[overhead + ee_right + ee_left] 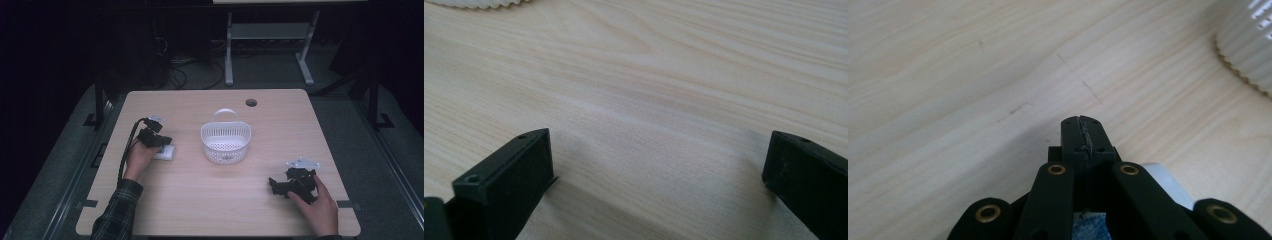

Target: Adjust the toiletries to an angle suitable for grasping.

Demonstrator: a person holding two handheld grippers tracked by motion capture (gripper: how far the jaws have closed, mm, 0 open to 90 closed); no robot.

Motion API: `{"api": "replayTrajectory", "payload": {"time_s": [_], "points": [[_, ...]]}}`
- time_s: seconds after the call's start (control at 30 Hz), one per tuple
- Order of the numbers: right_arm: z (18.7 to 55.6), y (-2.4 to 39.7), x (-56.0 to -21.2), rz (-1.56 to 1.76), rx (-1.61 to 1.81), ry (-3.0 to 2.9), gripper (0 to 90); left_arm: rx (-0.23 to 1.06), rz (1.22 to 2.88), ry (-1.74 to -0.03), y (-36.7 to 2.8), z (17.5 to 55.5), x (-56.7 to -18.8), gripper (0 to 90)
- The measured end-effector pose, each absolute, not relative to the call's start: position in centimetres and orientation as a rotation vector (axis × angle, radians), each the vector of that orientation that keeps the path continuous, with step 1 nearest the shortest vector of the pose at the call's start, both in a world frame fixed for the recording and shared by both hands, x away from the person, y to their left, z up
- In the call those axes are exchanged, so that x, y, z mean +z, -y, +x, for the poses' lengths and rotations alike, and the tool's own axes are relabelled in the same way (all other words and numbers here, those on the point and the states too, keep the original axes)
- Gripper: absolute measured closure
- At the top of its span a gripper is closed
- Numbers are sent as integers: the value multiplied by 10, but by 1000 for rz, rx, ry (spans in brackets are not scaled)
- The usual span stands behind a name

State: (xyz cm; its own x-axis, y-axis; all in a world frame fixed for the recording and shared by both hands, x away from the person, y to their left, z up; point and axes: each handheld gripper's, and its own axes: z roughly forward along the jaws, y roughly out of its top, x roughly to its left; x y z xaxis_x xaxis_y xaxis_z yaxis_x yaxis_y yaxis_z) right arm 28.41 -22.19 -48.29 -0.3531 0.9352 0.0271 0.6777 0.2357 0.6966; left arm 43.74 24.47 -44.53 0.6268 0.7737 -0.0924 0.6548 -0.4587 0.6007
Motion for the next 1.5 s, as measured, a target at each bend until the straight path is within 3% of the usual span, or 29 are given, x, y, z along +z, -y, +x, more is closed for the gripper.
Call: {"api": "replayTrajectory", "payload": {"time_s": [1.07, 1.5], "points": [[284, 222, -483, 1482, 883, -2118, 0, 228, 2294, -1013, -245, 371, -443, 897], [284, 222, -483, 1482, 883, -2118, 0, 377, 2135, -1168, -311, 372, -414, 898]]}}
